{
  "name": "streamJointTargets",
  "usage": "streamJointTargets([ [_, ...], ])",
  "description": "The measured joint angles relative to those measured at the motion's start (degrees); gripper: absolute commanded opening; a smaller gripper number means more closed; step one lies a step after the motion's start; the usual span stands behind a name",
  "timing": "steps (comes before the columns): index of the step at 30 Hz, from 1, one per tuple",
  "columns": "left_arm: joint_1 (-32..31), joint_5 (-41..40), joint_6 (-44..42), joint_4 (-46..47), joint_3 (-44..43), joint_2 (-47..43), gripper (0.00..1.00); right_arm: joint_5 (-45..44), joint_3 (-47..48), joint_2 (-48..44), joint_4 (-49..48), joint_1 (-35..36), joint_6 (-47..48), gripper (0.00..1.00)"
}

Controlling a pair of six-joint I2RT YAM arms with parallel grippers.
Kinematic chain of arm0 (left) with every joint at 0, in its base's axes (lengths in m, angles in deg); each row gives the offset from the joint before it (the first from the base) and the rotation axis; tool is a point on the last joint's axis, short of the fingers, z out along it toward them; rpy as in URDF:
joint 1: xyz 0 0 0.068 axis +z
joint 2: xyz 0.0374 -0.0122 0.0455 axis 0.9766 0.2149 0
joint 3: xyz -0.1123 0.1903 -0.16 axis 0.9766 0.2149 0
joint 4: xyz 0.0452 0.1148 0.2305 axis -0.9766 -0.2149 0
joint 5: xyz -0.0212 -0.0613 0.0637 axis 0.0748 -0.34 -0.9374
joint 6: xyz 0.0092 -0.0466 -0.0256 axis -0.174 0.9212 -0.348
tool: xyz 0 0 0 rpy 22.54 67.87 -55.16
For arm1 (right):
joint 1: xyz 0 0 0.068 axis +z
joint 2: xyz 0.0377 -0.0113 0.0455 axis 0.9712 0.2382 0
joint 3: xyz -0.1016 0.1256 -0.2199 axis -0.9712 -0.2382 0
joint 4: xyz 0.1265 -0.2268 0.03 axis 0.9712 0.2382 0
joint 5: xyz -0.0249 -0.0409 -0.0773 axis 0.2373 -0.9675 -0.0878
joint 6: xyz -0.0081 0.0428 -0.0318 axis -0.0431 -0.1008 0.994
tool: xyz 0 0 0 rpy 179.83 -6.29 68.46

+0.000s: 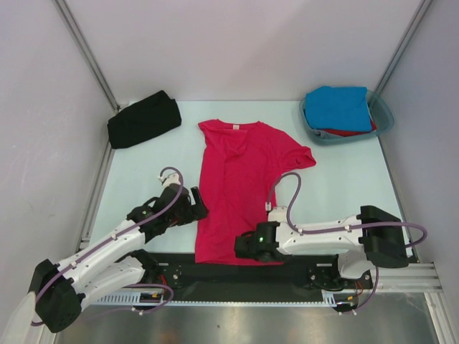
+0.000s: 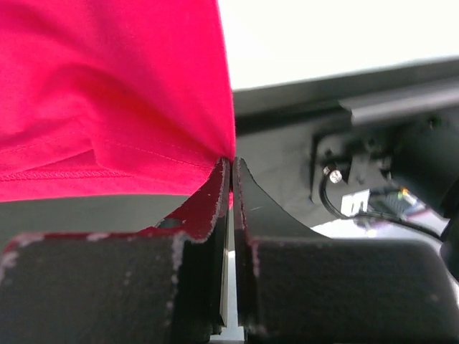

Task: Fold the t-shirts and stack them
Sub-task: Fold the tshirt

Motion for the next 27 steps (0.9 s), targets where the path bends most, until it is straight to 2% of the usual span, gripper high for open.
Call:
streamJointTargets([
  [3, 0.0, 0.5, -0.9, 1.0, 0.0, 0.5, 0.97, 2.4, -3.1, 0.0, 0.9, 1.7, -4.9, 0.02],
  [4, 0.0, 0.5, -1.2, 1.3, 0.0, 0.9, 0.97, 3.1, -3.5, 0.0, 0.9, 1.9, -5.9, 0.10],
  [6, 0.0, 0.7, -2.0, 1.7, 0.0, 1.8, 0.96, 4.0, -3.8, 0.1, 0.9, 2.2, -7.8, 0.44],
  [7, 0.0, 0.7, -2.3, 1.8, -0.1, 2.3, 0.96, 4.3, -3.8, 0.3, 1.0, 2.3, -9.0, 0.68],
  [8, 0.0, 0.8, -2.7, 1.9, -0.1, 2.8, 0.96, 4.4, -3.7, 0.7, 1.1, 2.4, -10.2, 0.75],
  [9, 0.0, 0.9, -3.2, 1.9, -0.2, 3.2, 0.96, 4.4, -3.5, 1.2, 1.4, 2.5, -11.1, 0.90],
  [15, 0.0, 2.2, -6.1, 2.6, -2.2, 3.4, 0.97, 1.4, -3.2, -0.6, 1.0, 0.7, -16.7, 0.93],
  [19, 0.0, 5.6, -8.8, 6.5, -4.4, 4.3, 0.97, -5.0, -2.1, -6.9, 1.2, -5.8, -17.5, 0.91],
  [23, 0.0, 12.2, -10.8, 13.1, -7.2, 10.6, 0.96, -11.1, -0.4, -12.4, -4.5, -18.6, -6.3, 0.89],
  [27, 0.0, 17.3, -11.7, 18.7, -9.5, 19.5, 0.96, -10.0, -1.4, -15.2, -19.7, -35.1, 10.5, 0.86],
])
